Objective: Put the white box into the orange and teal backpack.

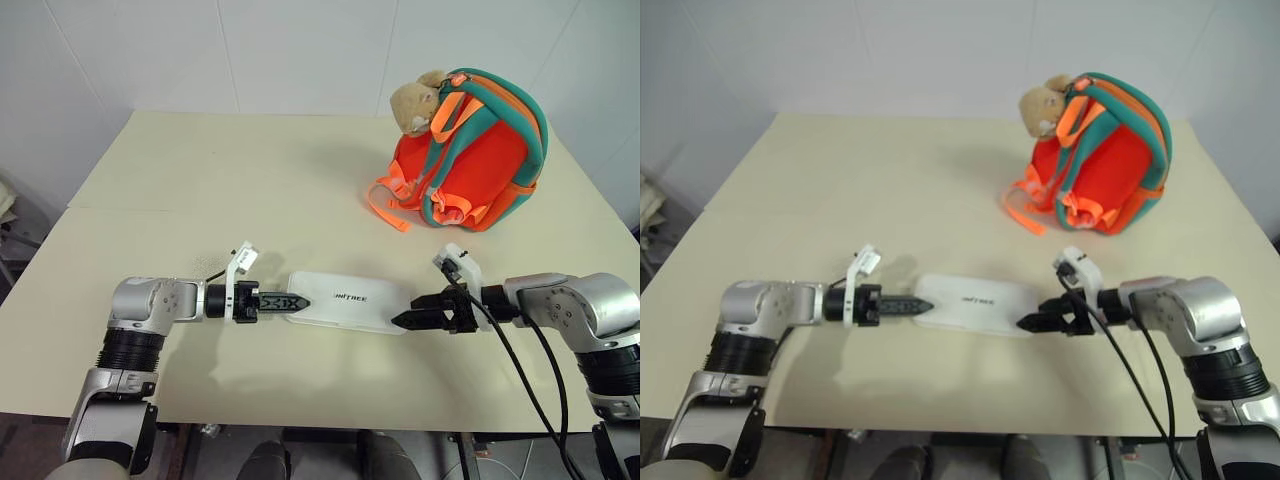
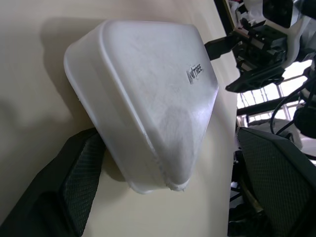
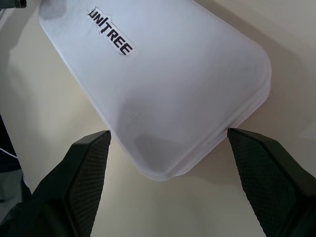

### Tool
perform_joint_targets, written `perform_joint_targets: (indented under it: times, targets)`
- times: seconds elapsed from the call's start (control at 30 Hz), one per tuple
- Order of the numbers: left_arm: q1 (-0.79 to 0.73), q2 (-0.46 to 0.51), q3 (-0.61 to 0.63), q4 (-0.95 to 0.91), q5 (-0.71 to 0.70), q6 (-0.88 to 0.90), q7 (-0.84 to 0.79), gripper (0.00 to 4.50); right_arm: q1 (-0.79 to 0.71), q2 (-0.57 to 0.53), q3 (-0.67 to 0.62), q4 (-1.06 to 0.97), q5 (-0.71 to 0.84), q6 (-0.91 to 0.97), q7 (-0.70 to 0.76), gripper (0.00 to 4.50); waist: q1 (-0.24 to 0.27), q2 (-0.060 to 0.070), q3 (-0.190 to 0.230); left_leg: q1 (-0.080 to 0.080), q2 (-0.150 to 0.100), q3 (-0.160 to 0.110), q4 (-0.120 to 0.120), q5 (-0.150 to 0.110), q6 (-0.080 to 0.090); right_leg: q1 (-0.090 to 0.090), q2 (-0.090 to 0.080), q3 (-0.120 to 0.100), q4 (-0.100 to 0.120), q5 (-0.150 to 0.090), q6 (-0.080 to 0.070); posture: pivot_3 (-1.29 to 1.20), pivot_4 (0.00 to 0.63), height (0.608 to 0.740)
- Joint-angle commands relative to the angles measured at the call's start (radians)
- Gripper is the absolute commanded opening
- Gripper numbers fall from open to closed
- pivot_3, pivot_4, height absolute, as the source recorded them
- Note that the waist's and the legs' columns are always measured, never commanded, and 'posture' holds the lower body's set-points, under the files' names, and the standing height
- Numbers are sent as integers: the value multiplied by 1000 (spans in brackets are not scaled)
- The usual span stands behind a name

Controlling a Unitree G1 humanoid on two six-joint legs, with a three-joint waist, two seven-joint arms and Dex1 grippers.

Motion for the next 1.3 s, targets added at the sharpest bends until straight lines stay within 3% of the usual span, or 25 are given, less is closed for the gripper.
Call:
perform_joint_targets:
  times: [0.03, 0.83, 0.97, 1.2, 1.3]
  targets:
    - [-6, -18, -14, 42, -28, 60, -10, 4455, -13, 0, 2, -11, 6, -35, 27, 4500, -1, 0, 0, 0, 0, 0, 0, 0, 0, 0, 0, 0, 0, 0, 0, 0, 150, 740]
    - [-81, 23, -82, 80, -69, 146, -155, 4455, 81, -53, 22, -19, -46, -190, 146, 4500, -4, 0, 0, 0, 0, 0, 0, 0, 0, 0, 0, 0, 1, 0, 0, 0, 150, 740]
    - [-67, -2, -51, 70, -73, 146, -120, 3586, 77, -46, 24, -14, -50, -196, 146, 4500, -3, 0, 0, 0, 0, 0, 0, 0, 0, 0, 0, 0, 1, 0, 0, 0, 150, 740]
    - [-40, -28, 14, 40, -101, 170, -77, 1489, 67, -38, 22, 0, -53, -208, 147, 4500, -5, 0, 0, 0, 0, 0, 0, 0, 0, 0, 0, 0, 1, 0, 0, 0, 150, 740]
    - [-20, -19, 34, 3, -131, 200, -84, 1416, 58, -36, 12, 15, -53, -213, 146, 4500, -4, 0, 0, 0, 0, 0, 0, 0, 0, -1, 0, 0, 1, 0, 0, 0, 150, 740]
